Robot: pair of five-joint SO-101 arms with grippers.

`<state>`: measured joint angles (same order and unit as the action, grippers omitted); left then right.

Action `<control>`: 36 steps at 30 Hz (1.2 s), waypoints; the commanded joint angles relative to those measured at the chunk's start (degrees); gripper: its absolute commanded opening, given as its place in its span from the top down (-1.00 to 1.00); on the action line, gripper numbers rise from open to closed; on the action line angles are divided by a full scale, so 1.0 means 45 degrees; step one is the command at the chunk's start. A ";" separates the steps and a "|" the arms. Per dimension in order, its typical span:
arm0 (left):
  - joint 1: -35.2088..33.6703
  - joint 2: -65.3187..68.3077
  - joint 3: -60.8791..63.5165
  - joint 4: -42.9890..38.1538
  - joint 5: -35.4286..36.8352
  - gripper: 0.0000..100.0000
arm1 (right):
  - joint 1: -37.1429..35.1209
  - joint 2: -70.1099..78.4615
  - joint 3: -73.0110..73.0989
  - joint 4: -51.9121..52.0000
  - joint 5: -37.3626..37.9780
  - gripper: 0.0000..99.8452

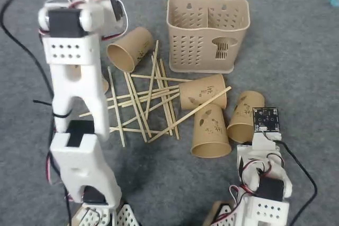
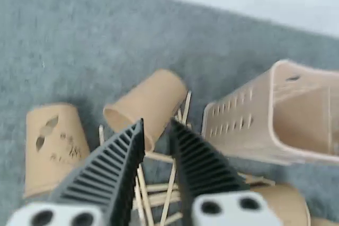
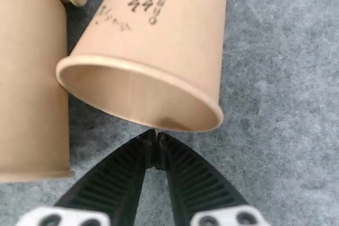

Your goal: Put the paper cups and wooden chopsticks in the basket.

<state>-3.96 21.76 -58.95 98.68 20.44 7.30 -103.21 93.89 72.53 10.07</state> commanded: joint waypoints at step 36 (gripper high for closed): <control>0.0567 -0.6877 2.0132 -1.3871 0.2676 0.59 | 0.0068 -0.0166 -0.0059 -0.0186 0.0234 0.98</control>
<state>-1.93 -13.32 35.91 37.76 26.07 7.30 -103.21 93.89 72.53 10.07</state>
